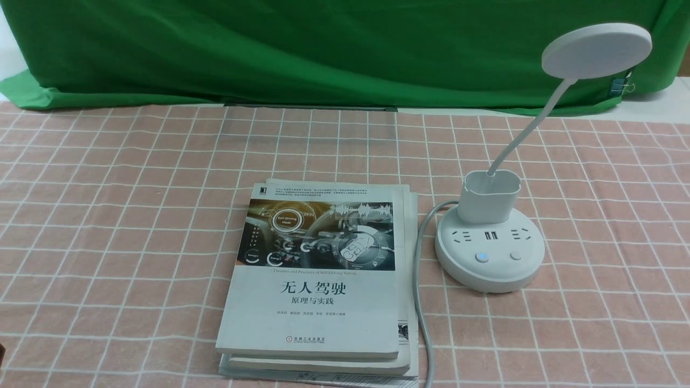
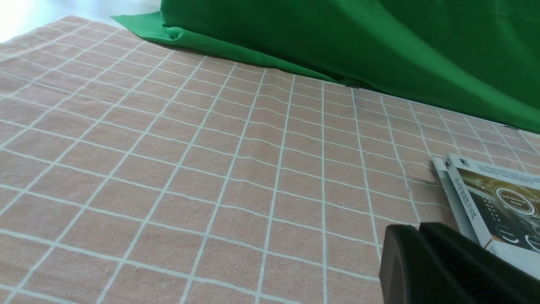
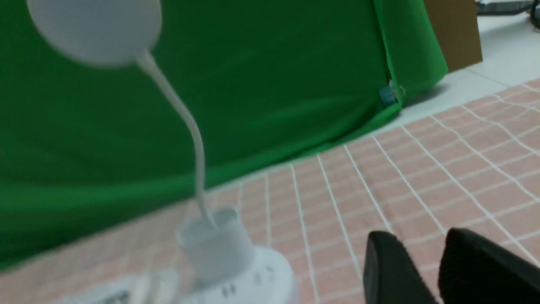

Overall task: Turn on the table lamp on the pink coffee tablecloth with your hand.
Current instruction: 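Press the button on the base of the white desk lamp with the right gripper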

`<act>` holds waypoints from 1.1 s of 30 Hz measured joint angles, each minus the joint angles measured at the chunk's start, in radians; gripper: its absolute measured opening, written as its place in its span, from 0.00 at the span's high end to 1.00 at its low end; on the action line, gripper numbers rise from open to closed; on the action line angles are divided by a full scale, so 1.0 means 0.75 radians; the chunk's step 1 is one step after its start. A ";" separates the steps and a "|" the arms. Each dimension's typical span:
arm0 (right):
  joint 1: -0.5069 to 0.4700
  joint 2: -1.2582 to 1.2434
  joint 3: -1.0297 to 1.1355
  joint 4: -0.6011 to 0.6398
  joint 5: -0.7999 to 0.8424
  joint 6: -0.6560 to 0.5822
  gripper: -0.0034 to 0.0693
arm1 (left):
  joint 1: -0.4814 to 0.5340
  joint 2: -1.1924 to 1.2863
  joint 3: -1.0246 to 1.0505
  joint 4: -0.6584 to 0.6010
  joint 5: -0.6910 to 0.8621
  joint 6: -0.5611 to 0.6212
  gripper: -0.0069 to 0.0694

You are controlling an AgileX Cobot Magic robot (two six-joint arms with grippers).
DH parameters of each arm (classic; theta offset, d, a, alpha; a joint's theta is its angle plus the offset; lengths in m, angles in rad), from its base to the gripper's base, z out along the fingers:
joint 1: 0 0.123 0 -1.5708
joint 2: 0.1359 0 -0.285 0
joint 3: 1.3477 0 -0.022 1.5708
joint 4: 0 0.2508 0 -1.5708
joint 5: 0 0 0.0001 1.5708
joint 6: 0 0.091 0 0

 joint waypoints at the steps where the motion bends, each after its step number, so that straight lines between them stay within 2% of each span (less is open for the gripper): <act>1: 0.000 0.000 0.000 0.000 -0.020 0.037 0.62 | 0.000 0.000 0.000 0.000 0.000 -0.001 0.88; 3: 0.000 0.000 0.000 0.000 -0.035 0.103 0.62 | 0.000 0.000 0.000 0.000 0.000 0.000 0.88; 11: 0.000 0.000 0.000 0.001 -0.046 0.107 0.64 | 0.000 0.000 0.000 0.000 0.000 0.000 0.88; 20: 0.000 0.000 0.000 0.001 -0.036 0.111 0.81 | 0.000 0.000 0.000 0.000 0.000 0.000 0.88; 24: 0.000 0.000 -0.002 0.002 -0.013 0.111 0.86 | 0.000 0.000 0.000 0.000 0.000 0.000 0.88; 26: 0.000 0.026 -0.047 0.002 0.069 0.092 0.88 | 0.000 0.000 0.000 0.000 0.000 0.000 0.88; 30: 0.034 0.225 -0.292 0.004 0.285 -0.077 0.89 | 0.000 0.000 0.000 0.000 0.000 0.000 0.88; 33: 0.084 0.507 -0.566 0.004 0.564 -0.243 0.89 | 0.000 0.000 0.000 0.000 0.000 0.000 0.88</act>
